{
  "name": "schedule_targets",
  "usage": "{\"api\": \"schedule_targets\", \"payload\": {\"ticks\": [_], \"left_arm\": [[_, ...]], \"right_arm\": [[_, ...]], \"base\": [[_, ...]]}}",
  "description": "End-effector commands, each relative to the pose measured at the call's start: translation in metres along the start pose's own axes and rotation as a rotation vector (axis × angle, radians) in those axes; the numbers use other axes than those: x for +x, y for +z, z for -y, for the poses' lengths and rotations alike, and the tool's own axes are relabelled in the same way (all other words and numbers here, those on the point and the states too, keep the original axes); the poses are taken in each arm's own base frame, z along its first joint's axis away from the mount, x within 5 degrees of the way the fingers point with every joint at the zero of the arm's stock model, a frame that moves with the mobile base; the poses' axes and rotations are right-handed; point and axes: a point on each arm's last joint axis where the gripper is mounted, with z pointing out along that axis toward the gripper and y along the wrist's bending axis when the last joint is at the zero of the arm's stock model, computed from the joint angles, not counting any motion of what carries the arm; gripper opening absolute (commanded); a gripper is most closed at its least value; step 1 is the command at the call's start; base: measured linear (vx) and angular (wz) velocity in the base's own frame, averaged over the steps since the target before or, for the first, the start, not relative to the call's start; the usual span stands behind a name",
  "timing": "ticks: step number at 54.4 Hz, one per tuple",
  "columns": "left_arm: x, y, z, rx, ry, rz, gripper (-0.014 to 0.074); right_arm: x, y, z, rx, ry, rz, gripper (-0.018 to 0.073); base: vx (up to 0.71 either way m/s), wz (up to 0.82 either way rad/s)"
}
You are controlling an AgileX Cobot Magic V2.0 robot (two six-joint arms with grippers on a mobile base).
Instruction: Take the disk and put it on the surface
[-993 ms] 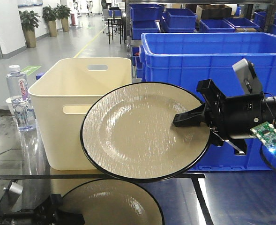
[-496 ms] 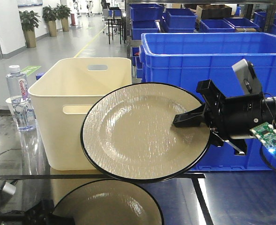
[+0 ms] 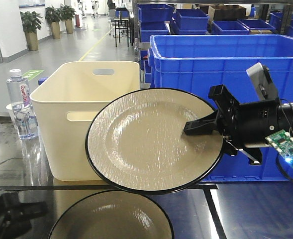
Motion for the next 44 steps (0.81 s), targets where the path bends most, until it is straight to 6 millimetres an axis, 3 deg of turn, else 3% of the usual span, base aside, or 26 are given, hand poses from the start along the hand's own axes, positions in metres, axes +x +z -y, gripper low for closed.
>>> {"api": "schedule_targets", "payload": {"ticks": [1, 17, 30, 44], "left_arm": [[-0.009, -0.022, 0.021, 0.047, 0.045, 0.111, 0.0463], [-0.011, -0.065, 0.043, 0.035, 0.155, 0.365, 0.0463], [-0.007, -0.086, 0.054, 0.015, 0.331, 0.473, 0.0463], [-0.007, -0.086, 0.054, 0.015, 0.331, 0.473, 0.0463]], "right_arm": [[-0.006, -0.017, -0.029, -0.114, 0.011, 0.09, -0.0005], [0.002, -0.008, -0.035, -0.107, -0.029, 0.068, -0.0005], [0.026, 0.042, -0.04, -0.067, -0.104, -0.022, -0.0005], [0.048, 0.094, -0.022, -0.032, -0.075, -0.176, 0.0]], "base": [[0.0, 0.0], [0.0, 0.0], [0.0, 0.0], [0.0, 0.0]]}}
